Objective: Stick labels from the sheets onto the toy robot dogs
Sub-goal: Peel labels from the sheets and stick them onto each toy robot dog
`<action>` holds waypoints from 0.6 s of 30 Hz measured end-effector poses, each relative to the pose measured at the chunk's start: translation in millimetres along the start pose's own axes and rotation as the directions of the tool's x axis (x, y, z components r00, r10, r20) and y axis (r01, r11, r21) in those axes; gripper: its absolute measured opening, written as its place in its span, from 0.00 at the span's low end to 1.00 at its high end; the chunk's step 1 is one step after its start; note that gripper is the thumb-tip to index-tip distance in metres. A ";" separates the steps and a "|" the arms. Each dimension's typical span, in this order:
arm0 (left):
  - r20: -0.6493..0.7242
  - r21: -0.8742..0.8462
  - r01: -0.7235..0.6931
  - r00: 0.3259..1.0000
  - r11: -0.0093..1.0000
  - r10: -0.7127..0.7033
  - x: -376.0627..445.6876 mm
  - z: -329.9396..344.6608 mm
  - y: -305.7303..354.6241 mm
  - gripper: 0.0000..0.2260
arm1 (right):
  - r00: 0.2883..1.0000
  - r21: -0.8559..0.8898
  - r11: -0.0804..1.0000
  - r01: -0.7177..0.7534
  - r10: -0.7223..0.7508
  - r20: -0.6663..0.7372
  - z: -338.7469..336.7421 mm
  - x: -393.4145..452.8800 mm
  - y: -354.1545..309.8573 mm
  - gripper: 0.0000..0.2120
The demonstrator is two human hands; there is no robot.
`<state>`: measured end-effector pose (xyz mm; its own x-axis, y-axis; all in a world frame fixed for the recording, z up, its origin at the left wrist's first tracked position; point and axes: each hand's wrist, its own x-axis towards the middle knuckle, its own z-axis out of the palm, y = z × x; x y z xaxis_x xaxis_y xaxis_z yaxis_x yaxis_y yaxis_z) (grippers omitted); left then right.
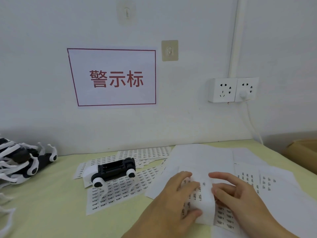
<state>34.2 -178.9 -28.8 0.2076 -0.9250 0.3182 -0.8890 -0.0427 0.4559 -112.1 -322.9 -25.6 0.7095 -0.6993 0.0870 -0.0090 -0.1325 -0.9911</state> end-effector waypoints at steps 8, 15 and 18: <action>-0.161 -0.550 0.343 0.851 0.762 -0.500 23.6 8.4 25.1 0.17 | 0.999 0.093 0.995 0.032 -0.030 -0.020 -3.4 0.9 2.5 0.17; -0.238 -0.790 0.129 0.836 0.599 -0.494 24.2 17.6 22.8 0.12 | 0.998 0.122 0.992 -0.027 0.033 -0.047 -4.8 6.3 7.9 0.17; -0.244 -0.800 0.103 0.844 0.591 -0.478 23.2 17.3 21.9 0.12 | 0.997 0.083 0.994 -0.071 0.070 0.015 -3.8 7.3 5.5 0.12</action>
<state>12.5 -207.8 -25.8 0.7001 -0.6677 0.2531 -0.1769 0.1812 0.9674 -109.7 -331.4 -30.0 0.7174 -0.6964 0.0155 -0.0011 -0.0233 -0.9997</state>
